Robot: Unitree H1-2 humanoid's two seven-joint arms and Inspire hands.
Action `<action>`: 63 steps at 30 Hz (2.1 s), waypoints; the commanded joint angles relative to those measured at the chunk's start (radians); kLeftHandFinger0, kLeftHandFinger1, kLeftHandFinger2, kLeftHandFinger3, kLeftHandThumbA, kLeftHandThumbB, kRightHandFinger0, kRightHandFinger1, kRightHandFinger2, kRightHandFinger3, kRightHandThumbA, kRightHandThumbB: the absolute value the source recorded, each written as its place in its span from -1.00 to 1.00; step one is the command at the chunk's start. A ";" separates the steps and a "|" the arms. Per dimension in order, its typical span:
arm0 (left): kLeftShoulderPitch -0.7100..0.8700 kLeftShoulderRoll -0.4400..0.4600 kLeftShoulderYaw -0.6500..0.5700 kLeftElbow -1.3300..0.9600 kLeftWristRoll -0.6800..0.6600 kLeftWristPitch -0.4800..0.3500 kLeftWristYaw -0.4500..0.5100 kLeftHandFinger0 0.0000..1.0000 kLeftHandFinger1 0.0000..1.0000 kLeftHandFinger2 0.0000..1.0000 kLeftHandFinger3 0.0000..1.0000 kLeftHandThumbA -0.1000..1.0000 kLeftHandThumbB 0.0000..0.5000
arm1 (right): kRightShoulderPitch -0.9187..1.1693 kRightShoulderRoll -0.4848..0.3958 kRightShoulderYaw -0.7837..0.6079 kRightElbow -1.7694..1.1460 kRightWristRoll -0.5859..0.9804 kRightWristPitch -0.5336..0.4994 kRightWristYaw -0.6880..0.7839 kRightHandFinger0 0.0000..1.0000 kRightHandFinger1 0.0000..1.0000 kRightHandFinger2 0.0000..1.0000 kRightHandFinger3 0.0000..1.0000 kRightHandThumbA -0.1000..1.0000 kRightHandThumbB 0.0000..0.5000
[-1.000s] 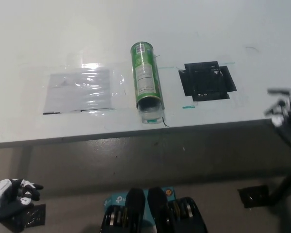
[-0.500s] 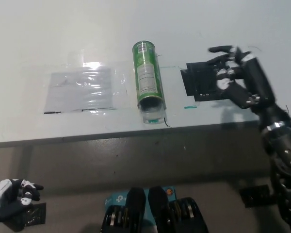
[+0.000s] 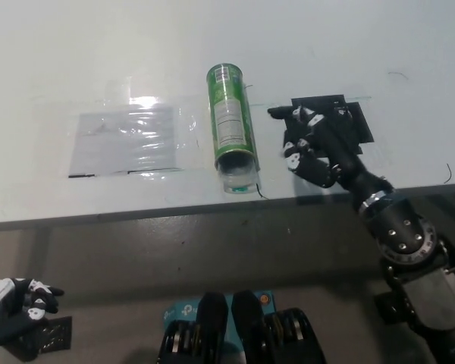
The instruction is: The robot uses its right hand finger to pull out the chips tray kept inside a container in the middle of the desk
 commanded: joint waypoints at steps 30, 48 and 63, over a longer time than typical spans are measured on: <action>-0.049 0.088 0.002 -0.040 -0.033 0.007 -0.008 0.14 0.16 0.34 0.72 -0.84 -1.00 | -0.085 -0.028 0.111 0.118 -0.205 -0.213 0.039 -1.00 -0.88 0.21 0.49 -1.00 -0.56; -0.041 0.093 -0.007 -0.050 -0.032 0.007 -0.007 0.18 0.19 0.37 0.70 -0.91 -1.00 | -0.104 0.035 0.087 0.183 -0.203 -0.289 0.015 -1.00 -1.00 0.26 0.40 -1.00 -0.44; -0.069 0.092 -0.010 -0.037 -0.043 0.007 -0.005 0.12 0.14 0.32 0.68 -0.92 -1.00 | -0.131 -0.017 0.094 0.248 -0.302 -0.318 -0.007 -0.99 -0.79 0.30 0.53 -1.00 -0.43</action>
